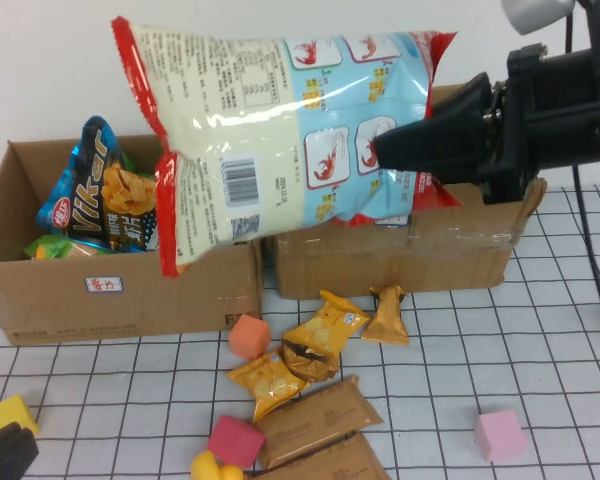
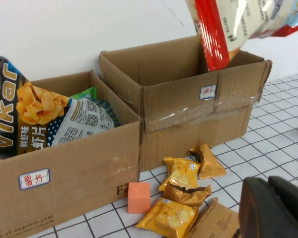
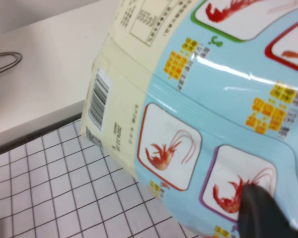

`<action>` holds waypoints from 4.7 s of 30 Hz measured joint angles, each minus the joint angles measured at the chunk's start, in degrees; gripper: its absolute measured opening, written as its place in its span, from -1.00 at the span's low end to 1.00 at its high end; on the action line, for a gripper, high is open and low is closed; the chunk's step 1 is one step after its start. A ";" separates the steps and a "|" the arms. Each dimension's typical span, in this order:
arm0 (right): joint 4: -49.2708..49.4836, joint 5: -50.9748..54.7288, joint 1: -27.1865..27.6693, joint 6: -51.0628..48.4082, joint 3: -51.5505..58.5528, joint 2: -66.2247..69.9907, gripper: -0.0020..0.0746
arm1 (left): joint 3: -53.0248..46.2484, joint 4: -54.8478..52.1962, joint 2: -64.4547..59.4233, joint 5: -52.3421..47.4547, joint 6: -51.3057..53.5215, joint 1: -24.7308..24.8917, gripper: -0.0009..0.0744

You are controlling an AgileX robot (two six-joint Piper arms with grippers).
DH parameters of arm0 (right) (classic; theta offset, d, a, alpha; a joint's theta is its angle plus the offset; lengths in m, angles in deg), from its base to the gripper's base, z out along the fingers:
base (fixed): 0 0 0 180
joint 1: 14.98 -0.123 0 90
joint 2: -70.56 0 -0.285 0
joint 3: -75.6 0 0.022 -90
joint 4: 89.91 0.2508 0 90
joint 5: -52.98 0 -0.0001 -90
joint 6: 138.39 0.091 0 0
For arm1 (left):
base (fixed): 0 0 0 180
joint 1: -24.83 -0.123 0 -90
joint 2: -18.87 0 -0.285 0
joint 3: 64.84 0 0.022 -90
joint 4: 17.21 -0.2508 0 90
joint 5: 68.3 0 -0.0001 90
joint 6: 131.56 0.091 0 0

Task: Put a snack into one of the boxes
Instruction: Place the potato chip in the potato chip box, then pick up the biscuit

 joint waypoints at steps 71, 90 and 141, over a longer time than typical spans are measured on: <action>31.56 -32.83 -19.84 -29.87 -33.89 50.76 -0.02 | 0.00 -1.09 0.00 1.09 1.96 0.00 -0.98; 5.91 -10.40 -14.88 1.90 -33.67 29.64 -0.82 | 0.00 -1.09 0.00 1.09 1.96 0.00 -0.98; -47.10 8.26 -27.83 0.84 2.39 13.30 -0.91 | -6.30 1.18 0.00 3.46 4.53 0.00 -0.98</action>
